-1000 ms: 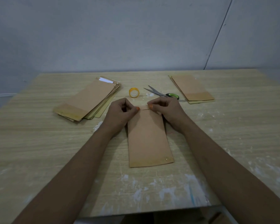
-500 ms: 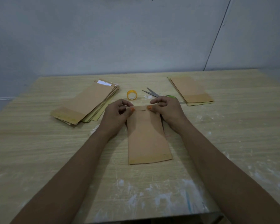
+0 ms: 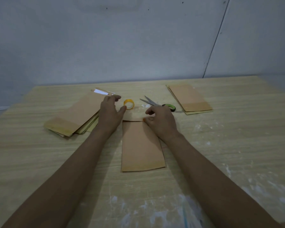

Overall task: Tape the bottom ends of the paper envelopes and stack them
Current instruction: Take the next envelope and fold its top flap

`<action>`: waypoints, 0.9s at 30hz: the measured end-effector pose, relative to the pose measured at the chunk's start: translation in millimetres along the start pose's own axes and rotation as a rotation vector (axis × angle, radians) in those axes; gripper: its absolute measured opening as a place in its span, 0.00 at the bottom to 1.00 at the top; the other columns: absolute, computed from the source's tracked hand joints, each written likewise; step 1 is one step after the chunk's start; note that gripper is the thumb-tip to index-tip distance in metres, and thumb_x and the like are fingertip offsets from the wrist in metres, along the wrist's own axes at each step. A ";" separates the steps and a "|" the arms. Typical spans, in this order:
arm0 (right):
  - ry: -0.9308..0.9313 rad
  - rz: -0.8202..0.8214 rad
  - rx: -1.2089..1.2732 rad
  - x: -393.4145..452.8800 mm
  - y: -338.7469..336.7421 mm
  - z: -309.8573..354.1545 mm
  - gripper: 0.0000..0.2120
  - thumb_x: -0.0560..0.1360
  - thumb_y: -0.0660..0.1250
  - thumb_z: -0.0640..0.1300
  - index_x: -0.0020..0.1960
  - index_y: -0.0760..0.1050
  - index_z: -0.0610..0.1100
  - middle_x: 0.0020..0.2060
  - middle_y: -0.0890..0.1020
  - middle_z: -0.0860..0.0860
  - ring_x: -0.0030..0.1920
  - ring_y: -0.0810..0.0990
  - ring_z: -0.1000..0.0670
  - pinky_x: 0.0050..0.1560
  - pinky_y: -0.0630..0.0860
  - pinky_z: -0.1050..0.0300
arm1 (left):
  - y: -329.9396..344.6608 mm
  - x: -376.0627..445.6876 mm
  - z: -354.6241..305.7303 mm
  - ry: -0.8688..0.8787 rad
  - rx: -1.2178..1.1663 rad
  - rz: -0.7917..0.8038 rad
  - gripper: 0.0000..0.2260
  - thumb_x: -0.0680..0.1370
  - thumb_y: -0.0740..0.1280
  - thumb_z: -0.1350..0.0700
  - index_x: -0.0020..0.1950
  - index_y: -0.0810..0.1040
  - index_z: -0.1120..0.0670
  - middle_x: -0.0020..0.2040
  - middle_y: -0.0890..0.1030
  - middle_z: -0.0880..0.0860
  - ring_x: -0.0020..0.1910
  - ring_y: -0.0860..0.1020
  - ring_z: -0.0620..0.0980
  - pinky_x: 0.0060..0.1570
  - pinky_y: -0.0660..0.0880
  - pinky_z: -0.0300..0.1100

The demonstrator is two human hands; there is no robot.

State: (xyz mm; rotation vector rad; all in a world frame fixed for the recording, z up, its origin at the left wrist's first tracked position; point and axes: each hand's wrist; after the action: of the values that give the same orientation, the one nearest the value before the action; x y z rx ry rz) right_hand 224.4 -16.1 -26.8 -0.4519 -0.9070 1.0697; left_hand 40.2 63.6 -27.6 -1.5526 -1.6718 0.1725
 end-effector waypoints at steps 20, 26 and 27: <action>0.038 -0.048 0.210 -4.1 -3.0 2.0 0.05 0.73 0.71 0.40 0.49 0.82 0.42 0.35 0.82 0.50 0.38 0.81 0.52 0.43 0.76 0.58 | 4.1 -25.7 -36.1 -0.226 -0.700 0.249 0.05 0.81 0.67 0.62 0.54 0.78 0.62 0.46 0.80 0.58 0.38 0.83 0.46 0.39 0.79 0.35; 0.190 -0.096 0.469 -1.3 -5.0 1.4 0.08 0.75 0.68 0.36 0.51 0.83 0.41 0.40 0.84 0.48 0.38 0.82 0.50 0.43 0.80 0.55 | 4.1 -26.8 -30.0 -0.253 -0.712 0.305 0.07 0.80 0.68 0.62 0.56 0.79 0.65 0.43 0.82 0.58 0.37 0.83 0.45 0.41 0.78 0.35; 0.219 -0.086 0.506 -0.7 -5.7 1.3 0.08 0.76 0.67 0.36 0.52 0.84 0.41 0.41 0.84 0.48 0.36 0.82 0.51 0.42 0.81 0.56 | 3.7 -27.7 -30.2 -0.240 -0.711 0.311 0.06 0.79 0.68 0.62 0.54 0.79 0.63 0.43 0.82 0.57 0.38 0.83 0.45 0.42 0.78 0.35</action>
State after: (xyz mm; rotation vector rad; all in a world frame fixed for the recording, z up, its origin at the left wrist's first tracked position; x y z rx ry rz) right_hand 226.3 -19.3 -22.3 -0.1025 -0.4345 1.1006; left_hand 59.2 27.5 -23.2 -2.4044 -1.7646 -0.0967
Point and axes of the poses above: each hand's wrist, its own x-axis towards the middle knuckle, its own y-axis out of the palm, z = x × y
